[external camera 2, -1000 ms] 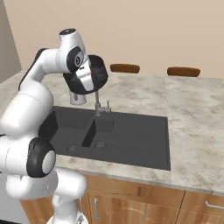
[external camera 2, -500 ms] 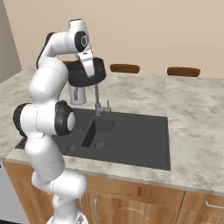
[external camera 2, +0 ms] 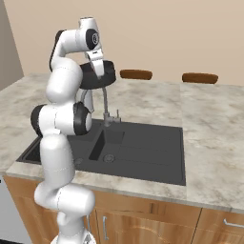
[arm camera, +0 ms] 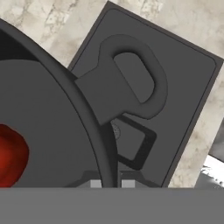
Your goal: Dump the bell pepper from the pot into the sink. Then turn on the water and wash the bell pepper. Then turn off the water and put the bell pepper back in the pot.
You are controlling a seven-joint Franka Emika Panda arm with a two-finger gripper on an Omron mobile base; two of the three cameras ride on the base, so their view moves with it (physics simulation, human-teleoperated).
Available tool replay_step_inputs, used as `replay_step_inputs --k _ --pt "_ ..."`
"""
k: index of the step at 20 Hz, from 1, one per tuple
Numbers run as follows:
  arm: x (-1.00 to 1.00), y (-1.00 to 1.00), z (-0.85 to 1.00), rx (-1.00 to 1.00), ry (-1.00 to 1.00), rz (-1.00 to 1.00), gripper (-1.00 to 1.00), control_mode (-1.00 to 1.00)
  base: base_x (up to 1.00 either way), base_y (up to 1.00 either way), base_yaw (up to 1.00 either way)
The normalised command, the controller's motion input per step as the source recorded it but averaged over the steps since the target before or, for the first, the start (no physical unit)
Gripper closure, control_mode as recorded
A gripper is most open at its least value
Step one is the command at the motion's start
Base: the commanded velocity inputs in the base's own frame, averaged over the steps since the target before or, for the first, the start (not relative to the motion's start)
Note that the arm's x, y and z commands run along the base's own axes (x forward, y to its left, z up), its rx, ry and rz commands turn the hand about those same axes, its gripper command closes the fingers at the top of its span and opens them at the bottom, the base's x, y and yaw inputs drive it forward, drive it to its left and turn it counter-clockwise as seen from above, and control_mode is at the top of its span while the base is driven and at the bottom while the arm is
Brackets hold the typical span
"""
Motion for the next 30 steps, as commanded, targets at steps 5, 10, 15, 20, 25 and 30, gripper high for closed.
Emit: replay_step_inputs --k 5,10,15,20,25,30 --pt "0.21 0.14 -0.02 0.0 -0.01 0.0 1.0 -1.0 0.0 0.0 0.0" --pt "-0.25 0.02 0.0 0.0 -0.16 0.0 1.0 -1.0 0.0 0.0 0.0" --pt "0.11 0.12 -0.01 0.0 -0.14 0.0 1.0 -1.0 0.0 0.0 0.0" --pt "0.02 0.2 -0.13 -0.03 -0.02 0.0 1.0 -1.0 0.0 0.0 0.0" --pt "-0.05 0.02 -0.02 -0.23 0.01 -0.07 1.0 -1.0 0.0 0.0 0.0" --pt "0.0 0.04 0.0 -0.33 -0.07 -0.09 1.0 -1.0 0.0 0.0 0.0"
